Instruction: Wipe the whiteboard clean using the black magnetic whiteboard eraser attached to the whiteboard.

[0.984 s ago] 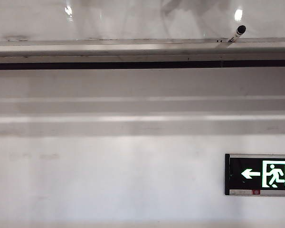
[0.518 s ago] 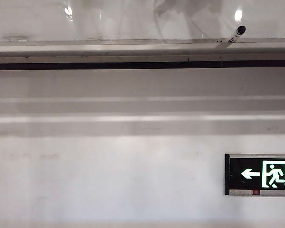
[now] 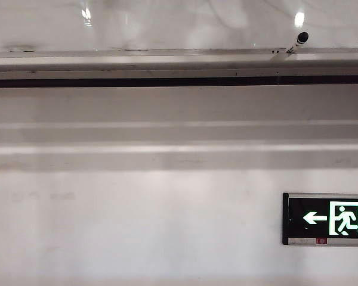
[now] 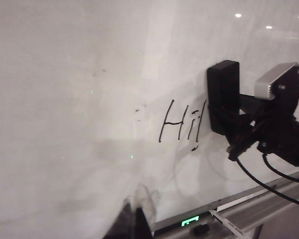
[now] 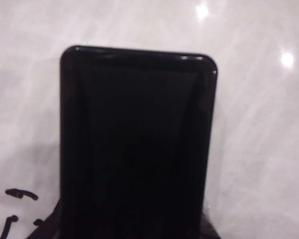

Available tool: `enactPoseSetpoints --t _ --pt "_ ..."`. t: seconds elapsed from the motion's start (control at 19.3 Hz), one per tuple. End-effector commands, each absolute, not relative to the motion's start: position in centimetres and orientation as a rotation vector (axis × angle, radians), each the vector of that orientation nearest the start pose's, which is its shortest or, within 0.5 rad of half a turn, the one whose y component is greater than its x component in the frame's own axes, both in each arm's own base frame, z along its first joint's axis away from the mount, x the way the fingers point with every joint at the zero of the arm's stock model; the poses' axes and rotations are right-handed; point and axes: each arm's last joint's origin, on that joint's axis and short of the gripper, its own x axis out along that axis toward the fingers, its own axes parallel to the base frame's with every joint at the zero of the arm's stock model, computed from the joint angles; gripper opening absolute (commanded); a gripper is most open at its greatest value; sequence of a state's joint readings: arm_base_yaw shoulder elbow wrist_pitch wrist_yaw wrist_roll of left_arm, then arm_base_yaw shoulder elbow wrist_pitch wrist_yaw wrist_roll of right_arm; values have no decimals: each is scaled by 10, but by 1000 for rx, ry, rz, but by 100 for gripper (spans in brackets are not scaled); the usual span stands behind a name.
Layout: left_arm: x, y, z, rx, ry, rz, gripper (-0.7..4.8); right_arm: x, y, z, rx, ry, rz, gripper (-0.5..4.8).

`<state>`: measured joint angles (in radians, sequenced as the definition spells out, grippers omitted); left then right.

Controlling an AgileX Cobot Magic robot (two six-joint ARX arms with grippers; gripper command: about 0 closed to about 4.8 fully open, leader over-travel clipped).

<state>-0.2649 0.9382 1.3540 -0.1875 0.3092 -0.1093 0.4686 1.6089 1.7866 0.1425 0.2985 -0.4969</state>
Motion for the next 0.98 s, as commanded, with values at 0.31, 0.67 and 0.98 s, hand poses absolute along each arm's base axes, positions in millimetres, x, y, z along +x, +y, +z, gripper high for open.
enactPoseSetpoints --t 0.31,0.67,0.98 --pt "147 -49 494 -103 -213 -594 -5 326 215 454 -460 -178 349 102" --pt "147 -49 494 -102 -214 -594 -5 333 207 464 -559 -219 -95 102" --pt "147 -49 494 -102 -216 -594 -5 325 158 502 -521 -389 -277 75"
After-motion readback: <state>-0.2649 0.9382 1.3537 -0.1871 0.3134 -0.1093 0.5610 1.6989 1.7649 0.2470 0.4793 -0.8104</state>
